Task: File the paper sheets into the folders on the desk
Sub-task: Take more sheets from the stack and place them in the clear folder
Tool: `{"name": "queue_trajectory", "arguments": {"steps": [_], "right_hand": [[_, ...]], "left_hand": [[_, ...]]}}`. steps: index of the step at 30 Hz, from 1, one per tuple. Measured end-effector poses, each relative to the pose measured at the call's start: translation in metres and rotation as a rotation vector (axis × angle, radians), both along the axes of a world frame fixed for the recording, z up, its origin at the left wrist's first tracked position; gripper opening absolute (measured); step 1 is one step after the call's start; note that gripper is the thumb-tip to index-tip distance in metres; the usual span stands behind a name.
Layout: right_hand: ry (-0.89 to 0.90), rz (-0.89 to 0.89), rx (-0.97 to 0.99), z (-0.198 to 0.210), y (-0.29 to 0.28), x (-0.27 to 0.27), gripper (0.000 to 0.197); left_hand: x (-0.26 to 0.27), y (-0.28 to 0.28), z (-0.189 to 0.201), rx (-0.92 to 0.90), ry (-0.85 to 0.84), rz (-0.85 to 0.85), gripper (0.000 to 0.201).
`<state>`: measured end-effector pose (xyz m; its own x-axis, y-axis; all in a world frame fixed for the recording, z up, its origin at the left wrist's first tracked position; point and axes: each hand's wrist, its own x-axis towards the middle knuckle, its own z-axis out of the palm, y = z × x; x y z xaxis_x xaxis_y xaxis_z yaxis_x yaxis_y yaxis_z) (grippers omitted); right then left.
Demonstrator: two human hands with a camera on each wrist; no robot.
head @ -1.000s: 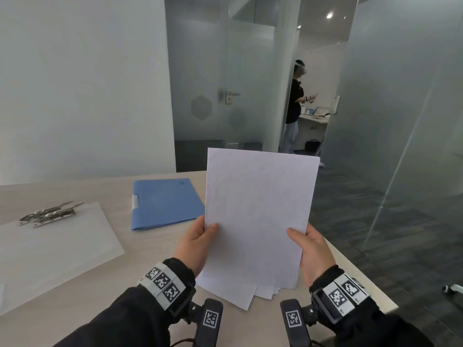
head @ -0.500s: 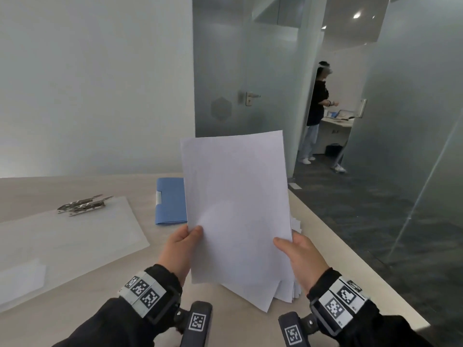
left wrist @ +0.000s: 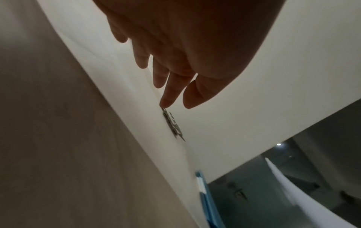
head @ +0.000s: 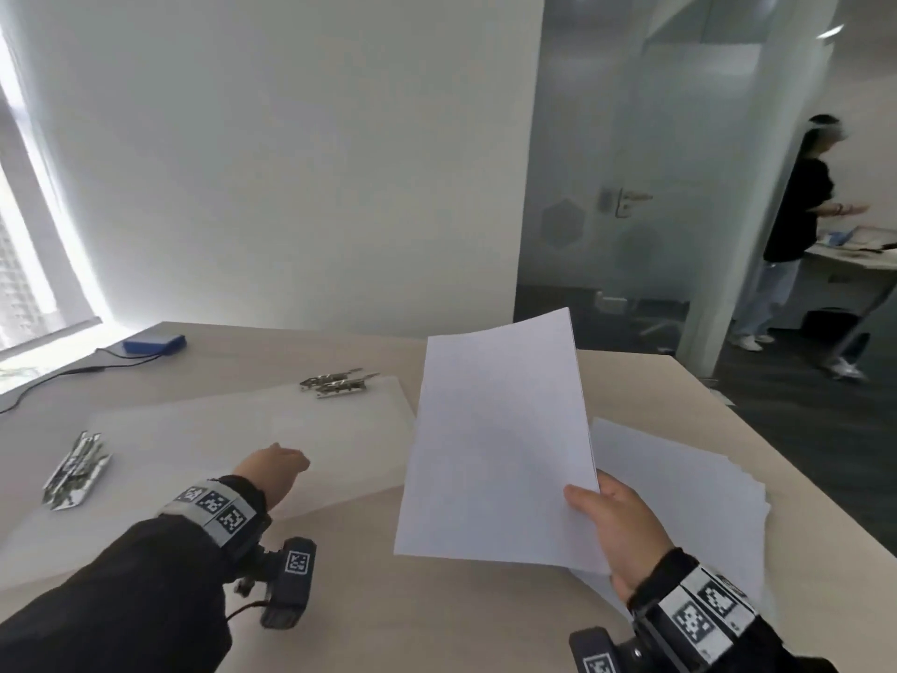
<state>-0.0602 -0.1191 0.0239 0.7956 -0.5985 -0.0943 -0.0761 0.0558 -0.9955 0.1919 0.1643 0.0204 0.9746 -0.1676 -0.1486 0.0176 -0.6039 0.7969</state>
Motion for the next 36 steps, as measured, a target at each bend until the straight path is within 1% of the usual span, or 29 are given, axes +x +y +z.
{"name": "queue_trajectory", "arguments": {"steps": [1,2,4,5,6,7,8,10,11,12,14,16,17,19,20,23,26,28,30,32,34,36], "right_hand": [[-0.014,0.003,0.029,0.001,0.005,0.006,0.024],[-0.025,0.010,0.057,0.001,0.009,0.011,0.023],[-0.039,0.025,0.103,0.003,0.018,0.022,0.021],[-0.043,0.034,0.115,0.004,0.023,0.027,0.020],[-0.045,0.042,0.121,0.005,0.028,0.033,0.020],[-0.048,0.049,0.124,0.006,0.033,0.039,0.020],[-0.053,0.054,0.125,0.006,0.039,0.044,0.020],[-0.060,0.073,0.134,0.007,0.052,0.058,0.019],[-0.060,0.083,0.144,0.009,0.059,0.064,0.018],[-0.061,0.092,0.155,0.010,0.066,0.071,0.017],[-0.059,0.114,0.167,0.010,0.079,0.085,0.016],[-0.047,0.147,0.171,0.009,0.093,0.097,0.015],[-0.038,0.165,0.172,0.008,0.100,0.103,0.015],[-0.022,0.195,0.172,0.007,0.113,0.111,0.015],[-0.016,0.206,0.166,0.007,0.119,0.114,0.014],[0.013,0.234,0.127,0.003,0.133,0.123,0.014],[0.047,0.286,0.106,-0.007,0.146,0.137,0.017],[0.101,0.340,0.061,-0.015,0.158,0.148,0.017],[0.137,0.414,0.021,-0.019,0.173,0.155,0.017],[0.166,0.490,-0.001,-0.022,0.189,0.161,0.016],[0.187,0.565,-0.016,-0.022,0.200,0.163,0.017],[0.188,0.617,-0.016,-0.024,0.208,0.165,0.020]], "left_hand": [[0.001,0.009,-0.002,0.076,-0.030,-0.006,0.047],[0.002,0.016,-0.004,0.131,0.022,-0.010,0.047],[0.005,0.027,-0.014,0.118,0.068,0.010,0.045],[-0.004,0.029,-0.013,0.169,0.065,-0.047,0.046],[-0.009,0.030,-0.015,0.252,0.016,-0.121,0.047],[-0.017,0.030,-0.018,0.309,0.004,-0.198,0.047],[-0.024,0.031,-0.020,0.305,0.034,-0.225,0.048],[-0.045,0.033,-0.018,0.325,0.039,-0.241,0.048],[-0.058,0.033,-0.015,0.415,0.046,-0.309,0.049],[-0.067,0.033,-0.018,0.464,0.019,-0.384,0.048],[-0.081,0.034,-0.026,0.438,0.007,-0.506,0.049],[-0.095,0.040,-0.028,0.281,0.027,-0.572,0.053],[-0.101,0.044,-0.027,0.187,0.060,-0.571,0.054],[-0.111,0.057,-0.021,-0.004,0.102,-0.501,0.051],[-0.115,0.067,-0.017,-0.070,0.132,-0.455,0.048],[-0.111,0.106,-0.009,-0.195,0.168,-0.313,0.043],[-0.100,0.150,-0.001,-0.245,0.081,-0.096,0.029],[-0.085,0.180,-0.002,-0.269,-0.023,0.089,0.029],[-0.069,0.206,-0.009,-0.256,-0.080,0.236,0.031],[-0.054,0.225,-0.019,-0.215,-0.055,0.288,0.033],[-0.049,0.231,-0.027,-0.198,0.005,0.272,0.035],[-0.049,0.229,-0.032,-0.205,0.041,0.270,0.051]]}}
